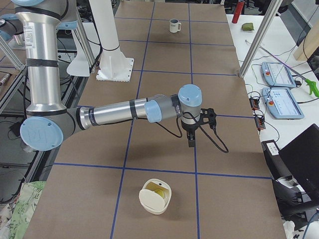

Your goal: Left arm hands cup to right arm to dump lemon

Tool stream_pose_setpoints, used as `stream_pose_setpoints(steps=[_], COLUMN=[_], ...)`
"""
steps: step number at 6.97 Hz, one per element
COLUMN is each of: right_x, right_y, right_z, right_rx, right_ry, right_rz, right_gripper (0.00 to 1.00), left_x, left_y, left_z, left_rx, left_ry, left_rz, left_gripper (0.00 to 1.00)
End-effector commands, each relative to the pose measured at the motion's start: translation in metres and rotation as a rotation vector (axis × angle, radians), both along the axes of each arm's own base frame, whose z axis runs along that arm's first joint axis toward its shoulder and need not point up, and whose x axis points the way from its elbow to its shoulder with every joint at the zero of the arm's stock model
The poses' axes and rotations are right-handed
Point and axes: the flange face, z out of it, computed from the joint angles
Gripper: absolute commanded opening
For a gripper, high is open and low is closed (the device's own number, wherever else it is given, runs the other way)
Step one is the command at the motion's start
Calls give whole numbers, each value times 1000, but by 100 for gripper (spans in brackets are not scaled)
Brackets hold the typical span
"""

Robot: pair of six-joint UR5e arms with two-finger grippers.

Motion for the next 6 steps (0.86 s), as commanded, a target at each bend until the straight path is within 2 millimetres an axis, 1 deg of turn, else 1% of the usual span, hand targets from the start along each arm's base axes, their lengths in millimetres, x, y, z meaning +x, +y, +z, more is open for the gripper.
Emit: stream_pose_setpoints(steps=[1,2,4,6], right_x=[-1,-2,-2,-1], right_y=[-1,-1,-2,-2], right_z=[-4,-5,-4,-1], right_rx=[6,5,5,16], right_ry=[-9,-23,-22,-13], right_rz=[-2,-7,-5,-6], right_gripper=[100,100,100,100], left_x=[0,0,0,0], left_y=[-1,-1,1,1], left_z=[-10,-10,-6,-7], left_rx=[19,22,13,15], left_ry=[1,1,1,1], left_rz=[-1,0,0,-1], left_gripper=[100,100,100,100])
